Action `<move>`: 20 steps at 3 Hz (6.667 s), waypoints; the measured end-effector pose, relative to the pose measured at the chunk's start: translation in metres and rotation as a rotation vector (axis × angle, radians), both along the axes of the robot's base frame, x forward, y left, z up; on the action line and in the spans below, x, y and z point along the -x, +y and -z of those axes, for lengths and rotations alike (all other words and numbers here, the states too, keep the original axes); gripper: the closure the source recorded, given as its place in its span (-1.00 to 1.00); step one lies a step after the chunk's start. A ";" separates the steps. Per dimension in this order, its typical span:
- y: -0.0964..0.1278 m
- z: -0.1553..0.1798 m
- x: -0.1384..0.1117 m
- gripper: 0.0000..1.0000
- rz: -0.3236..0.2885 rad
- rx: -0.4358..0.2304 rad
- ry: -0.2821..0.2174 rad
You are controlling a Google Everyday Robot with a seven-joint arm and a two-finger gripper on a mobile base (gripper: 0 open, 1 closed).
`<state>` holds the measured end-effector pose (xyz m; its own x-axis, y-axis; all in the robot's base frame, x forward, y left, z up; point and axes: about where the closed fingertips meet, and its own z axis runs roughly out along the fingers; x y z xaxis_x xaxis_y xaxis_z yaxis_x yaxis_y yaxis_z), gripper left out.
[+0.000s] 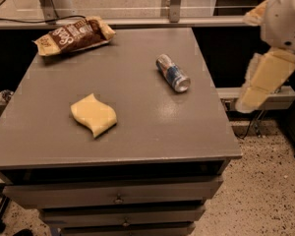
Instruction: Move brown chip bag near sponge
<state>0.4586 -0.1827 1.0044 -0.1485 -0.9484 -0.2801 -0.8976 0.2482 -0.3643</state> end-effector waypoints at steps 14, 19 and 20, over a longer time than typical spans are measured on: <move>0.390 0.137 -0.399 -0.17 -0.277 -0.492 -0.287; 0.388 0.097 -0.345 1.00 -0.354 -0.560 -0.265; 0.381 0.085 -0.317 1.00 -0.377 -0.554 -0.254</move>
Offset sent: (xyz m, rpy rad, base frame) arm 0.1325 0.1902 -0.0138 0.2414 -0.1460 0.2738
